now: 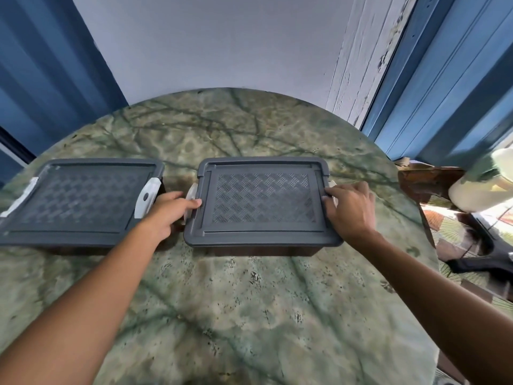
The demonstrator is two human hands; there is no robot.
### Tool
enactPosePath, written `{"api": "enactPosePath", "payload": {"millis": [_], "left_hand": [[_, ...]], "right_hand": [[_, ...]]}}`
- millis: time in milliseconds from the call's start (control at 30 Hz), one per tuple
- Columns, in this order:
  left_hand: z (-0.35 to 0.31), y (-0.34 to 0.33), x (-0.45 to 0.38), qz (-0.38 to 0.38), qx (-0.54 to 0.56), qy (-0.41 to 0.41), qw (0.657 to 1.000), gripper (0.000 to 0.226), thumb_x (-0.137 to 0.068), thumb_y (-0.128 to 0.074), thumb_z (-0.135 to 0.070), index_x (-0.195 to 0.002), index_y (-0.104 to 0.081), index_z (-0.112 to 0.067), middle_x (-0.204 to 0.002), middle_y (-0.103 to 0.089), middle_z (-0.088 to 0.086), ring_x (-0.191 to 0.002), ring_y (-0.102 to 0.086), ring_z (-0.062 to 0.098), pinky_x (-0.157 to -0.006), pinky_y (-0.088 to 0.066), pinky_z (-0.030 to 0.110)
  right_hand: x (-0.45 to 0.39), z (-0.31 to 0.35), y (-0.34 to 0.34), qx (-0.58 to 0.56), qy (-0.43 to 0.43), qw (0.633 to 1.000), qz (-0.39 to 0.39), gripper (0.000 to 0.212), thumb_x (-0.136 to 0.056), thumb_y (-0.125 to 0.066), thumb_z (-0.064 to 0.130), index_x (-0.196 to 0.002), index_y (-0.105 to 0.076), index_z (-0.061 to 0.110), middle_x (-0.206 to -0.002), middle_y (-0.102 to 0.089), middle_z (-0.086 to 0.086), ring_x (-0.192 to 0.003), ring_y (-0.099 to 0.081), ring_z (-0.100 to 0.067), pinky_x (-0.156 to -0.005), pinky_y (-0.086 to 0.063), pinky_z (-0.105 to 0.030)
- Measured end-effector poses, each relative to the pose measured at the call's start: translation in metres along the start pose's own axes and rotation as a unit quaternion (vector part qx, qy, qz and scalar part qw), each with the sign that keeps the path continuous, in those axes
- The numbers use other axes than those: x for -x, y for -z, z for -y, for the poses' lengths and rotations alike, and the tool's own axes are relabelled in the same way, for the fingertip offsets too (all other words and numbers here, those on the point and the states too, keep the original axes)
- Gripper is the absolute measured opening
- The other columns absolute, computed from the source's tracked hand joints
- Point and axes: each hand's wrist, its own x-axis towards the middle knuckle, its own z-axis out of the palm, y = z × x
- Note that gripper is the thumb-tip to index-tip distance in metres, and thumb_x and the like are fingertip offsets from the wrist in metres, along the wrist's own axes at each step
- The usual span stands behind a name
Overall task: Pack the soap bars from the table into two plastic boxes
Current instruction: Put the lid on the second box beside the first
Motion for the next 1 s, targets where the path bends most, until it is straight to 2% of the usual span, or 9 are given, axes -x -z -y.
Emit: {"api": "enactPosePath", "payload": {"millis": [67, 167, 267, 300, 367, 467, 567, 767, 1000], "left_hand": [[0.003, 0.000, 0.002, 0.020, 0.027, -0.002, 0.999, 0.008, -0.084, -0.069, -0.011, -0.088, -0.070, -0.018, -0.102, -0.071, 0.009, -0.108, -0.063, 0.032, -0.101, -0.044, 0.049], [0.009, -0.006, 0.003, 0.010, 0.055, -0.041, 0.998, 0.011, -0.089, -0.063, -0.007, -0.090, -0.069, -0.016, -0.094, -0.070, 0.006, -0.102, -0.063, 0.029, -0.099, -0.047, 0.044], [0.013, -0.013, 0.006, -0.013, 0.063, -0.088, 0.994, 0.020, -0.091, -0.059, -0.006, -0.109, -0.067, -0.010, -0.093, -0.070, 0.003, -0.095, -0.063, 0.023, -0.087, -0.050, 0.033], [0.014, -0.015, 0.007, -0.033, 0.030, -0.122, 0.992, 0.023, -0.092, -0.058, -0.005, -0.112, -0.066, -0.011, -0.097, -0.071, 0.006, -0.096, -0.063, 0.022, -0.085, -0.049, 0.030], [0.017, -0.020, 0.011, -0.094, -0.120, -0.209, 0.966, 0.034, -0.093, -0.056, -0.007, -0.126, -0.061, -0.009, -0.115, -0.068, 0.016, -0.106, -0.063, 0.028, -0.092, -0.046, 0.031], [0.022, -0.025, 0.018, -0.093, -0.298, -0.282, 0.907, 0.049, -0.098, -0.048, -0.030, -0.145, -0.039, -0.018, -0.148, -0.042, 0.010, -0.133, -0.044, 0.028, -0.107, -0.037, 0.038], [0.021, -0.024, 0.018, -0.070, -0.387, -0.272, 0.878, 0.060, -0.098, -0.035, -0.049, -0.151, -0.022, -0.024, -0.159, -0.019, 0.001, -0.144, -0.025, 0.023, -0.112, -0.032, 0.044], [0.019, -0.025, 0.022, -0.078, -0.406, -0.262, 0.872, 0.060, -0.099, -0.035, -0.047, -0.152, -0.021, -0.023, -0.159, -0.018, -0.001, -0.139, -0.034, 0.028, -0.105, -0.039, 0.043], [0.024, -0.027, 0.019, -0.070, -0.309, -0.294, 0.902, 0.053, -0.100, -0.043, -0.029, -0.150, -0.029, -0.017, -0.157, -0.025, 0.005, -0.139, -0.035, 0.027, -0.111, -0.031, 0.037]], "right_hand": [[-0.004, -0.002, -0.006, -0.078, -0.055, 0.995, -0.024, 0.025, -0.088, -0.061, 0.022, -0.111, -0.069, 0.016, -0.122, -0.054, -0.009, -0.118, -0.038, -0.032, -0.100, -0.031, -0.041], [-0.003, 0.001, -0.015, -0.271, -0.163, 0.949, 0.011, 0.039, -0.089, -0.062, 0.019, -0.127, -0.053, 0.010, -0.126, -0.050, -0.009, -0.120, -0.047, -0.026, -0.103, -0.039, -0.039], [-0.001, 0.002, -0.017, -0.379, -0.240, 0.893, 0.038, 0.029, -0.091, -0.060, 0.026, -0.111, -0.059, 0.004, -0.096, -0.064, -0.004, -0.090, -0.061, -0.024, -0.069, -0.052, -0.035], [0.000, 0.003, -0.017, -0.354, -0.231, 0.906, 0.036, 0.022, -0.092, -0.059, 0.027, -0.095, -0.062, 0.005, -0.081, -0.062, -0.004, -0.078, -0.060, -0.024, -0.056, -0.046, -0.030], [0.001, 0.008, -0.016, -0.214, -0.187, 0.958, 0.024, 0.022, -0.096, -0.051, 0.027, -0.092, -0.059, 0.007, -0.075, -0.058, -0.006, -0.070, -0.053, -0.026, -0.052, -0.036, -0.027], [0.006, 0.020, -0.015, -0.024, -0.088, 0.995, 0.045, 0.042, -0.100, -0.038, 0.036, -0.125, -0.044, 0.003, -0.119, -0.058, -0.020, -0.090, -0.061, -0.037, -0.069, -0.047, -0.038], [0.008, 0.028, -0.011, 0.047, -0.046, 0.992, 0.107, 0.071, -0.099, -0.030, 0.050, -0.148, -0.017, 0.000, -0.156, -0.022, -0.017, -0.121, -0.051, -0.039, -0.085, -0.049, -0.045], [0.004, 0.037, -0.007, 0.189, -0.014, 0.972, 0.140, 0.082, -0.098, -0.024, 0.054, -0.146, -0.008, -0.010, -0.153, -0.019, -0.029, -0.123, -0.051, -0.040, -0.084, -0.052, -0.042], [0.008, 0.033, -0.011, 0.123, -0.032, 0.986, 0.105, 0.082, -0.096, -0.032, 0.055, -0.147, -0.013, -0.006, -0.148, -0.031, -0.024, -0.120, -0.051, -0.041, -0.086, -0.049, -0.045]]}}
